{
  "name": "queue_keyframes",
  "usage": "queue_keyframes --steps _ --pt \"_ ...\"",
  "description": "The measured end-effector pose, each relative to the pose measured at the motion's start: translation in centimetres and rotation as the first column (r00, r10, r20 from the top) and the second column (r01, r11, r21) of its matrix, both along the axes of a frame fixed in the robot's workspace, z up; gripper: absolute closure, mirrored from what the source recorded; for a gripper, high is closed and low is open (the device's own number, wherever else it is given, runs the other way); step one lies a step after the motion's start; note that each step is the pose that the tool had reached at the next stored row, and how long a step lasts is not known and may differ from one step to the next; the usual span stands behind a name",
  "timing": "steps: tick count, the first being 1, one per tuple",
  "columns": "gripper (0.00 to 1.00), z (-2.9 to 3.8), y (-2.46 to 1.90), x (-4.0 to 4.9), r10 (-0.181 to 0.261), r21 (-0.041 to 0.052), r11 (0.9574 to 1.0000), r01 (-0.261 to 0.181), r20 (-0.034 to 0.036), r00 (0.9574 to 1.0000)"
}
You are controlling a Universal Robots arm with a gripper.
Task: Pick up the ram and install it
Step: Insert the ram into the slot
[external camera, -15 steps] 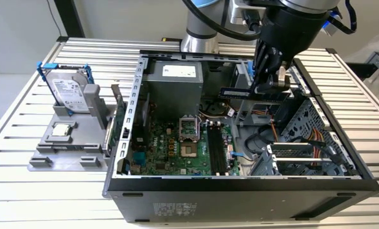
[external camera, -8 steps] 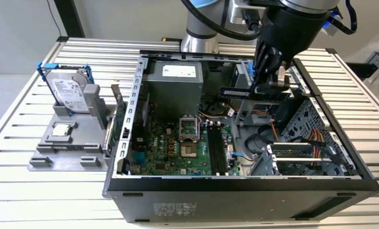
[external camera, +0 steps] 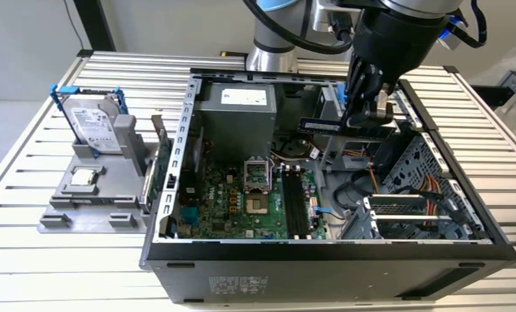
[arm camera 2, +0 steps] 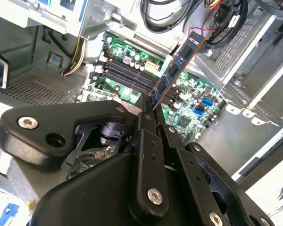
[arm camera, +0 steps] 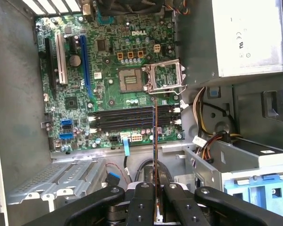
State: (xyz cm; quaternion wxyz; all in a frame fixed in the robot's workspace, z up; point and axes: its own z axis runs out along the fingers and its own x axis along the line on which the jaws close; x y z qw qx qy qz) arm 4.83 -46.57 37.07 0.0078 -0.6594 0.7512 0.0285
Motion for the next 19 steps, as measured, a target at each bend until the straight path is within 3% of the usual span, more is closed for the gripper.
queue_keyframes --steps 19 --pt "1.00 0.00 0.00 0.00 -0.070 -0.0024 0.9975 0.070 0.0001 0.9975"
